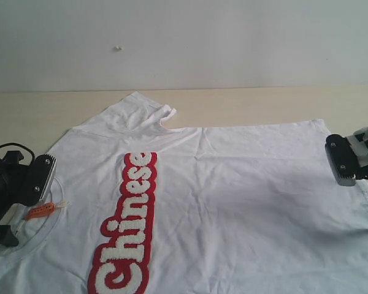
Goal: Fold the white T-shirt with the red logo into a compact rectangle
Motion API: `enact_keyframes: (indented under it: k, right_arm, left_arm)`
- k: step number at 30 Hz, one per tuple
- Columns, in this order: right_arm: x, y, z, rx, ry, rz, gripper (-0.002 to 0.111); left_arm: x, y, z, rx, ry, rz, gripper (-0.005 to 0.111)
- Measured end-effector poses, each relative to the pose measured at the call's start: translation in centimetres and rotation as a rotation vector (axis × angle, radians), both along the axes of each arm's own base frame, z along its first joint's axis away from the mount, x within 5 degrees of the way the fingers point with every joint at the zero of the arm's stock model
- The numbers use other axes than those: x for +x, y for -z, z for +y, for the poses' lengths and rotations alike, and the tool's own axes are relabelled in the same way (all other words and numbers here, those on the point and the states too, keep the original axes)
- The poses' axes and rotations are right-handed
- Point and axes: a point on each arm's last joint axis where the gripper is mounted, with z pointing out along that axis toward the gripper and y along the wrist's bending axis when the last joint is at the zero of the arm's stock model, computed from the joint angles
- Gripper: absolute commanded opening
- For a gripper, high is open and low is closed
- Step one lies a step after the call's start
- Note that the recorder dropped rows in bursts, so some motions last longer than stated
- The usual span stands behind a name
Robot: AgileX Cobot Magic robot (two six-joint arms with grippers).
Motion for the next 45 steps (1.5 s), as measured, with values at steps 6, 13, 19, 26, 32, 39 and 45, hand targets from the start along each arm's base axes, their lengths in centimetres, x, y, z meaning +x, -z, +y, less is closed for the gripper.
enact_keyframes:
  k: [6,13,19,26,32,39,45]
  right_arm:
    - [-0.1,0.5,-0.1,-0.005,-0.006,0.030,0.105]
    - [-0.3,0.2,-1.6,-0.007,0.035,0.009,0.105]
    - [0.5,-1.6,-1.6,0.026,0.036,-0.084,0.105]
    - [0.7,-1.1,-1.4,0.060,0.040,-0.050,0.105]
    - [0.6,0.1,-1.6,0.050,0.038,-0.006,0.105]
    - [0.7,0.7,-1.8,0.039,0.041,0.021,0.105]
    - [0.7,0.7,-1.8,0.039,0.043,0.025,0.105]
  left_arm:
    - [0.0,0.0,0.0,0.002,0.002,0.001,0.071]
    - [0.0,0.0,0.0,0.002,0.002,0.001,0.071]
    - [0.2,0.0,0.0,0.005,0.010,-0.023,0.071]
    - [0.4,0.5,0.0,0.010,0.013,-0.010,0.071]
    - [0.3,0.5,0.0,0.011,0.014,-0.003,0.071]
    - [0.3,0.5,0.0,0.011,0.014,-0.003,0.071]
    - [0.3,0.5,0.0,0.011,0.014,-0.002,0.071]
